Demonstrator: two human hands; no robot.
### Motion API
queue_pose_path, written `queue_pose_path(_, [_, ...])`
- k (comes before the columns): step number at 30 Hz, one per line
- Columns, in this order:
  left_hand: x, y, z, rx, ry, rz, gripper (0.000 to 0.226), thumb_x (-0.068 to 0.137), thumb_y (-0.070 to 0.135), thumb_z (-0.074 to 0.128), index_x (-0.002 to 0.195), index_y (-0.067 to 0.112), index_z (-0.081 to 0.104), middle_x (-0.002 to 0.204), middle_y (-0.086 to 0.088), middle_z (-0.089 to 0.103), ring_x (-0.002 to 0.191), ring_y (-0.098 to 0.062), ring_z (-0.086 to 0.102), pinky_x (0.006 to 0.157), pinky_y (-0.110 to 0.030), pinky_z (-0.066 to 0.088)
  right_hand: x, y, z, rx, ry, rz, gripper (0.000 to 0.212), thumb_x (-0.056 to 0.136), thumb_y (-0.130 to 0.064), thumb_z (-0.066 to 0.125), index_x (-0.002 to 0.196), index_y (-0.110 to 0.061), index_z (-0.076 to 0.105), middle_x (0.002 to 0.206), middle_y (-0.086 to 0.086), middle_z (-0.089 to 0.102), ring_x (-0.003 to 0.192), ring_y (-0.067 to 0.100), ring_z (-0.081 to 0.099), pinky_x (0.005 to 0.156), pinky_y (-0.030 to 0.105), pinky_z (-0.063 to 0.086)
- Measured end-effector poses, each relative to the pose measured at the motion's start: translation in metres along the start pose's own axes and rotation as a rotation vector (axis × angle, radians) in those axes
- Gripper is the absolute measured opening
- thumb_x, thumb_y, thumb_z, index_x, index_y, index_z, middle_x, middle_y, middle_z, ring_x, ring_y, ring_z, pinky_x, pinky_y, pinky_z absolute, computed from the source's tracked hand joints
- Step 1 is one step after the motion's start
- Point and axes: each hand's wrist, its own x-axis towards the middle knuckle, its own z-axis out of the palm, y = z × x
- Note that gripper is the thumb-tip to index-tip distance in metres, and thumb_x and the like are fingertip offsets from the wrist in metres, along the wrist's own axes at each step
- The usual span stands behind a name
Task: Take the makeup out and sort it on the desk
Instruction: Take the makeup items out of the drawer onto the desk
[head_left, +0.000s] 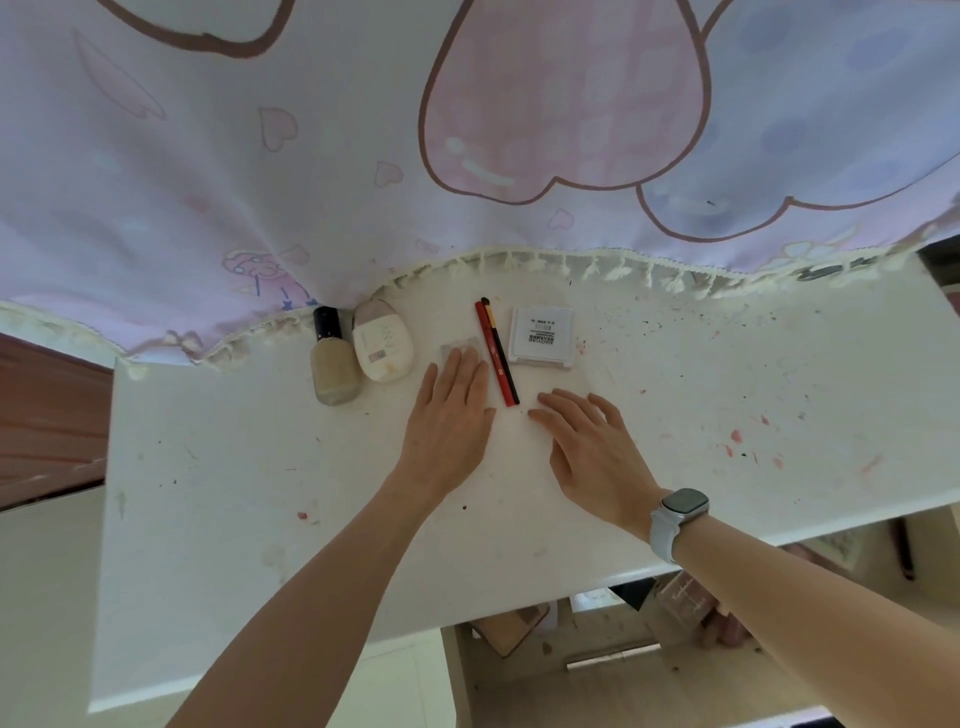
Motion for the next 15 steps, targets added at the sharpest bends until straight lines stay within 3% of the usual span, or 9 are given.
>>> queue_pose_path(3, [-0.008, 0.006, 0.004, 0.046, -0.043, -0.054, 0.061, 0.099, 0.036, 0.021, 0.146, 0.005, -0.001, 0.155, -0.012, -0.004, 0.143, -0.024, -0.007, 0.114, -0.043, -0.008, -0.019, 0.002, -0.002, 0.032, 0.041, -0.021, 0.041, 0.077, 0.003, 0.058, 0.118, -0.004, 0.059, 0.126, 0.014, 0.057, 0.120, 0.031, 0.051, 0.105, 0.049, 0.033])
queue_pose_path(6, [-0.022, 0.019, -0.001, -0.016, -0.001, -0.088, 0.060, 0.099, 0.035, 0.023, 0.146, 0.006, 0.002, 0.155, -0.012, -0.002, 0.143, -0.024, -0.004, 0.114, -0.043, -0.007, -0.046, 0.002, -0.004, 0.059, 0.116, -0.059, 0.038, 0.071, 0.008, 0.060, 0.108, -0.001, 0.063, 0.114, 0.016, 0.063, 0.106, 0.034, 0.060, 0.094, 0.047, 0.044])
queue_pose_path(8, [-0.043, 0.035, -0.006, -0.141, 0.108, -0.093, 0.053, 0.098, 0.027, 0.033, 0.144, 0.003, 0.021, 0.153, -0.016, 0.015, 0.142, -0.028, 0.011, 0.115, -0.044, 0.002, -0.069, 0.001, -0.006, 0.096, 0.167, -0.100, 0.032, 0.074, 0.006, 0.051, 0.102, 0.000, 0.065, 0.103, 0.015, 0.065, 0.093, 0.032, 0.063, 0.082, 0.040, 0.050])
queue_pose_path(11, [-0.094, 0.066, -0.003, -0.291, 0.338, -0.052, 0.034, 0.091, 0.015, 0.043, 0.121, 0.003, 0.053, 0.128, -0.019, 0.053, 0.121, -0.033, 0.048, 0.102, -0.043, 0.036, -0.115, 0.001, -0.002, 0.183, 0.152, -0.203, 0.027, 0.079, -0.003, 0.042, 0.095, -0.003, 0.064, 0.092, 0.011, 0.064, 0.081, 0.025, 0.060, 0.069, 0.030, 0.050])
queue_pose_path(13, [-0.135, 0.088, 0.010, -0.338, 0.416, 0.034, 0.024, 0.086, 0.012, 0.044, 0.106, 0.008, 0.056, 0.107, -0.014, 0.063, 0.100, -0.027, 0.058, 0.087, -0.035, 0.042, -0.150, -0.002, 0.008, 0.207, 0.044, -0.273, 0.022, 0.080, -0.008, 0.044, 0.093, -0.009, 0.061, 0.091, 0.006, 0.064, 0.078, 0.019, 0.058, 0.066, 0.025, 0.049])
queue_pose_path(15, [-0.171, 0.108, 0.029, -0.381, 0.365, 0.130, 0.019, 0.083, 0.012, 0.046, 0.094, 0.009, 0.061, 0.092, -0.008, 0.066, 0.085, -0.022, 0.060, 0.078, -0.029, 0.043, -0.179, -0.001, 0.025, 0.154, -0.114, -0.323, 0.023, 0.079, -0.013, 0.047, 0.096, -0.012, 0.064, 0.094, 0.003, 0.067, 0.080, 0.018, 0.063, 0.066, 0.024, 0.052])
